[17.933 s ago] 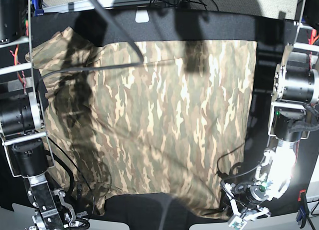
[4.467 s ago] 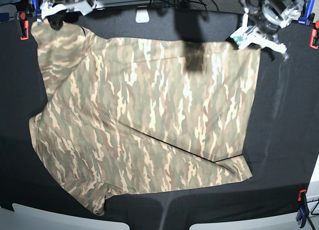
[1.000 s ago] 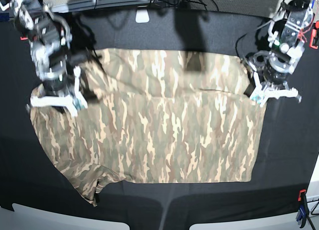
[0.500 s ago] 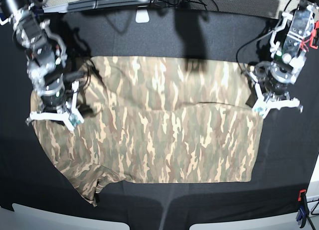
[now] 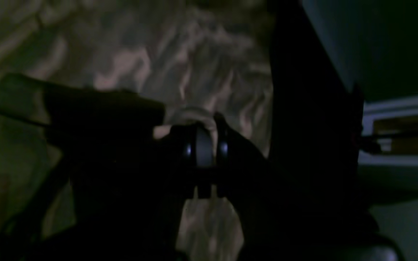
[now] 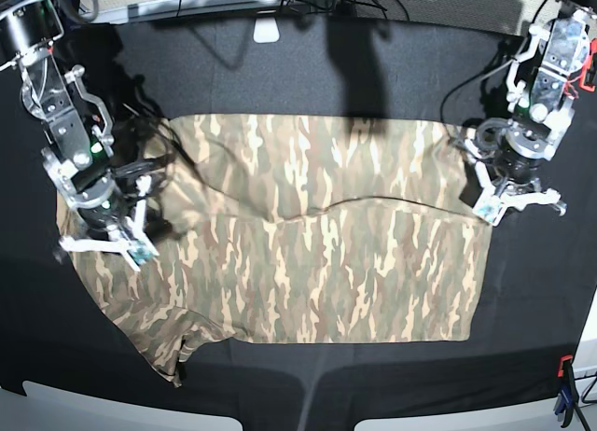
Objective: Layout the t-shirt on the table in an organized manner, then fold the t-shirt properly
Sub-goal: 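Grasp the shirt's side edges with both grippers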
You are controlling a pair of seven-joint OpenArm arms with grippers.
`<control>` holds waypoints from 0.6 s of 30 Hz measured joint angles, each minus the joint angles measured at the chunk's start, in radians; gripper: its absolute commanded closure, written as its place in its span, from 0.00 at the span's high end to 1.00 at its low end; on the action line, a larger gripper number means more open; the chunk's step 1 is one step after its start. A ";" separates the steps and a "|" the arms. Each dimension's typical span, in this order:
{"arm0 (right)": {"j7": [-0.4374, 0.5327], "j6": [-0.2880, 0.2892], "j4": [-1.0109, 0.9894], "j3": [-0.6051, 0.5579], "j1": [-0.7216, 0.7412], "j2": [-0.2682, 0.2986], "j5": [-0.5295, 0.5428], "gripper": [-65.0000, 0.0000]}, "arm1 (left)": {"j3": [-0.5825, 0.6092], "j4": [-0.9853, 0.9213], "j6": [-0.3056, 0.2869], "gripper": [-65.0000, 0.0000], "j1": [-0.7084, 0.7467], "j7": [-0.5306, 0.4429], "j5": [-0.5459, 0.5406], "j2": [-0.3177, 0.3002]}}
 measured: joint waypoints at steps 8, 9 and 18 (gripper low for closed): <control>-0.002 0.003 -0.013 0.000 0.000 -0.016 0.002 0.00 | 0.000 -0.176 0.003 0.00 -0.093 -0.009 0.016 0.083; -0.004 0.003 -0.013 0.000 -0.001 -0.016 0.002 0.00 | 0.000 -0.219 0.003 0.00 -0.107 -0.009 0.014 0.091; -0.005 -0.021 -0.013 0.000 -0.001 -0.016 0.000 0.00 | 0.000 -0.294 0.003 0.00 -0.151 -0.027 0.031 0.116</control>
